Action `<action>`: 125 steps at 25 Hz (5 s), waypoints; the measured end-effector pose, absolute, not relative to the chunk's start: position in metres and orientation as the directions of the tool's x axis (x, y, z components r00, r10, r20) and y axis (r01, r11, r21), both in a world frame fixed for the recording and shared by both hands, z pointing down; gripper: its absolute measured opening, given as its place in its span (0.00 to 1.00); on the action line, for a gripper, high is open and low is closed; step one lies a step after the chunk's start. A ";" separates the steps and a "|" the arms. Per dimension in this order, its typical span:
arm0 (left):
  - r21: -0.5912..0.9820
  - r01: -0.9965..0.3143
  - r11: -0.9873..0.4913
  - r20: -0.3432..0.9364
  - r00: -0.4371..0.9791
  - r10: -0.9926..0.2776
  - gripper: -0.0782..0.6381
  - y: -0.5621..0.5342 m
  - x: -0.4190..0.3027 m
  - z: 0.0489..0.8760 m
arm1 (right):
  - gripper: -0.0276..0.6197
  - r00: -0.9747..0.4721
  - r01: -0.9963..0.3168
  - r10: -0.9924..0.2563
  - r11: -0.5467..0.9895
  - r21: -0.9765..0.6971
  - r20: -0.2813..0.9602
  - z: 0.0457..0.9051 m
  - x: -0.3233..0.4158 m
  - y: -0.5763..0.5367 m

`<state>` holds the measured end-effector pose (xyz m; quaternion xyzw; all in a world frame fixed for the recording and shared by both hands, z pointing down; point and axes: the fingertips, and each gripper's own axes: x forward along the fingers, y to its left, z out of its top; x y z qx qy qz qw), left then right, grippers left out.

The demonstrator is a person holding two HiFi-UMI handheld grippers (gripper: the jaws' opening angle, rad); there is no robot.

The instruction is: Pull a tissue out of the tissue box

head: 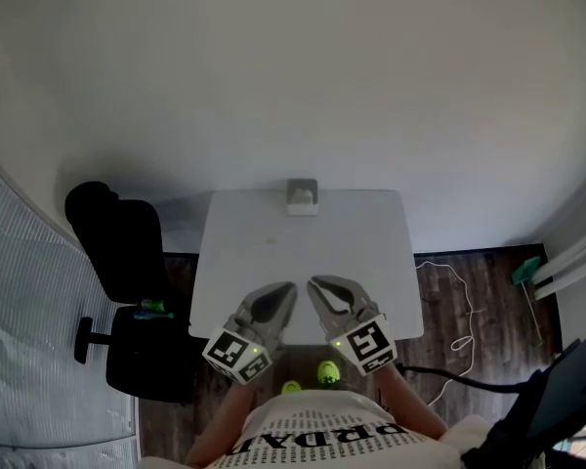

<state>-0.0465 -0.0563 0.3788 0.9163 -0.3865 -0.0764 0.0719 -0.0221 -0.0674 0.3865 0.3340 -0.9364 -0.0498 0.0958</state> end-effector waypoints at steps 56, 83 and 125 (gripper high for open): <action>0.149 -0.671 -0.726 -0.007 0.734 -0.679 0.10 -0.277 -0.085 0.415 | 0.11 -0.731 -0.636 -0.635 0.767 0.085 0.250 0.431 -0.074 -0.286; 0.171 -0.710 -0.683 0.046 0.698 -0.715 0.10 -0.354 -0.063 0.463 | 0.11 -0.690 -0.682 -0.657 0.731 0.033 0.304 0.487 -0.047 -0.380; 0.354 -0.722 -0.595 0.157 0.673 -0.723 0.10 -0.459 -0.057 0.628 | 0.17 -0.465 -0.854 -0.668 0.511 -0.096 0.581 0.697 -0.021 -0.501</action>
